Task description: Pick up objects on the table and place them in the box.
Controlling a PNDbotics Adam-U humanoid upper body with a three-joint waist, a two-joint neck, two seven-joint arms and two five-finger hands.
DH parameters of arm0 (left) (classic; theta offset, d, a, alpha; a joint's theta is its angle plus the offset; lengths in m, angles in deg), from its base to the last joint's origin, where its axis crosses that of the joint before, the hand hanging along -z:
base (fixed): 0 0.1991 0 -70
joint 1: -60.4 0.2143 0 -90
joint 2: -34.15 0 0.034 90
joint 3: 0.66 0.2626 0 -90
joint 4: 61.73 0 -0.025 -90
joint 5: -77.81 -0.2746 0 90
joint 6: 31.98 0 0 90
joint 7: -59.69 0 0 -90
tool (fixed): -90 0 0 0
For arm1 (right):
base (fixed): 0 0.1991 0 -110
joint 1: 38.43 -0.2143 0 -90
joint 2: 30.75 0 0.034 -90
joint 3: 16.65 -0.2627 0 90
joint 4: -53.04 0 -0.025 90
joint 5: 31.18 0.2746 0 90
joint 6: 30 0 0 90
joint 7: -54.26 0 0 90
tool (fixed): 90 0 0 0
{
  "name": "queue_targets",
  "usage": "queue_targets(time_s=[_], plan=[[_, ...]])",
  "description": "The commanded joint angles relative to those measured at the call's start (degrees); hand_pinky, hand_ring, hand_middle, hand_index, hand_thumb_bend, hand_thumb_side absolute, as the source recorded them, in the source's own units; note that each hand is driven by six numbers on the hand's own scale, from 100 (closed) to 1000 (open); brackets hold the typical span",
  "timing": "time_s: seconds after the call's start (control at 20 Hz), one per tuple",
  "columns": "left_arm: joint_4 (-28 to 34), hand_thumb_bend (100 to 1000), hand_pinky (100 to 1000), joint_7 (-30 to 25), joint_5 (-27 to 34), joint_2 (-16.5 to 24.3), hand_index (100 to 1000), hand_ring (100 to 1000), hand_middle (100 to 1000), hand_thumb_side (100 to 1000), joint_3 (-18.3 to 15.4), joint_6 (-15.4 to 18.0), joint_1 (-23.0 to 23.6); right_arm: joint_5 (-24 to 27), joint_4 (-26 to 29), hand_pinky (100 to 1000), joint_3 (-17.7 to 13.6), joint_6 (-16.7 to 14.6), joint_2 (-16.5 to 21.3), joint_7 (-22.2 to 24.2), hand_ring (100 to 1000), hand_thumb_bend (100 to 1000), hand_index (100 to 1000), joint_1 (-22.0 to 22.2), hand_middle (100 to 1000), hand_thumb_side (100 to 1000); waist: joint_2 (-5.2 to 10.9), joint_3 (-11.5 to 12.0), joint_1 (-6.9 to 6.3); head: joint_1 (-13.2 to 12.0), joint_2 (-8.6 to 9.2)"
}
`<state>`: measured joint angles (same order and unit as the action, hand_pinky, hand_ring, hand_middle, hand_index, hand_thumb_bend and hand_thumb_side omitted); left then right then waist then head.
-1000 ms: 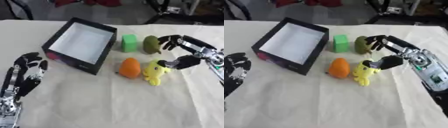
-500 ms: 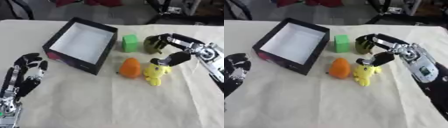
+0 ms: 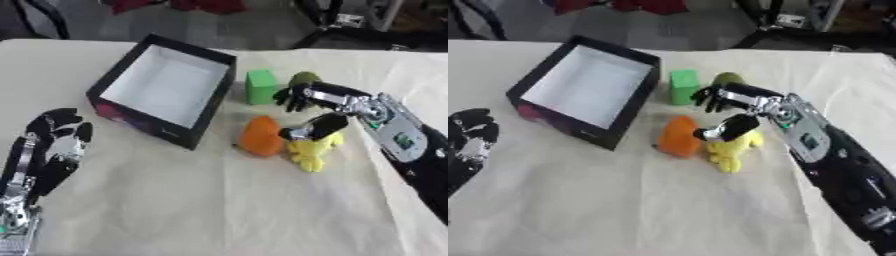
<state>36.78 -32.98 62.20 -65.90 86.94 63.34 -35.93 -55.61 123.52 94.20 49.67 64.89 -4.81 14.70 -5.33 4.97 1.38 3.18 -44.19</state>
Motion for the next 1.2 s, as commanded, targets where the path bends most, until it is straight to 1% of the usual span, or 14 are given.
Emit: queue_targets(time_s=[0.05,0.2,0.45,0.65,0.7,0.75,0.85,0.9,1.0,1.05,1.1,1.15,1.2], plan=[[0.56,379,793,-0.18,0.39,0.23,686,809,760,592,-0.05,0.06,-0.23,-2.35,-2.12,747,-0.47,-1.36,-0.59,0.16,763,373,911,-1.31,810,418,1.81,0.05,-0.64,0.19,0.07],[0.55,378,793,-0.21,0.44,0.20,687,808,760,594,-0.03,0.04,-0.22,-3.81,-3.93,749,-0.57,-2.37,-1.39,0.24,764,364,901,-1.35,811,412,1.84,0.04,-0.64,0.26,0.07],[0.55,376,793,-0.28,0.50,0.18,687,807,760,596,0.00,0.05,-0.19,-5.04,-5.18,749,-0.52,-3.72,-2.42,0.47,764,350,886,-1.45,809,400,1.87,0.02,-0.69,0.40,0.07],[0.54,371,792,-0.33,0.53,0.15,688,805,760,598,0.02,0.04,-0.16,-6.00,-5.62,748,-0.36,-4.25,-3.23,0.38,761,291,845,-1.73,802,351,1.89,0.05,-0.75,0.52,0.07],[0.54,370,792,-0.33,0.55,0.14,689,805,760,599,0.01,0.04,-0.15,-6.28,-5.68,746,-0.37,-4.32,-3.38,0.12,756,271,814,-1.82,795,331,1.90,0.07,-0.77,0.53,0.07],[0.54,369,792,-0.34,0.58,0.14,689,804,761,601,0.01,0.04,-0.15,-6.61,-5.70,738,-0.41,-4.35,-3.50,-0.34,743,241,747,-1.92,778,299,1.90,0.08,-0.78,0.54,0.07],[0.53,368,792,-0.33,0.61,0.13,689,803,761,602,0.01,0.01,-0.13,-7.35,-5.52,731,-0.65,-4.29,-3.62,-1.85,726,210,677,-2.13,757,265,1.92,0.09,-0.78,0.55,0.07],[0.53,366,792,-0.33,0.63,0.13,690,802,760,603,0.00,0.00,-0.11,-7.64,-5.21,715,-1.00,-4.19,-3.62,-2.82,691,158,555,-2.28,713,209,1.94,0.08,-0.78,0.56,0.07],[0.52,363,792,-0.32,0.67,0.13,690,801,759,605,-0.01,-0.02,-0.09,-7.70,-4.15,698,-1.86,-3.82,-3.50,-4.88,656,118,456,-2.52,665,166,1.97,0.04,-0.77,0.52,0.07],[0.52,363,792,-0.32,0.69,0.13,690,801,759,605,-0.02,-0.03,-0.09,-7.42,-3.40,696,-2.27,-3.52,-3.37,-5.96,653,116,448,-2.63,661,164,1.97,0.03,-0.76,0.48,0.07],[0.52,362,791,-0.33,0.70,0.14,691,800,758,606,-0.02,-0.04,-0.08,-7.12,-2.74,686,-2.50,-3.22,-3.23,-7.02,633,100,397,-2.74,634,147,1.98,0.02,-0.76,0.46,0.07],[0.51,362,791,-0.33,0.70,0.15,691,800,758,606,-0.03,-0.05,-0.07,-6.55,-1.90,685,-2.80,-2.87,-3.04,-8.03,632,100,393,-2.96,631,147,1.99,0.00,-0.75,0.44,0.07],[0.50,360,791,-0.34,0.70,0.16,691,800,758,607,-0.03,-0.06,-0.06,-5.86,-0.98,681,-2.94,-2.55,-2.78,-8.99,626,100,360,-3.31,621,139,2.00,0.00,-0.75,0.46,0.07]])
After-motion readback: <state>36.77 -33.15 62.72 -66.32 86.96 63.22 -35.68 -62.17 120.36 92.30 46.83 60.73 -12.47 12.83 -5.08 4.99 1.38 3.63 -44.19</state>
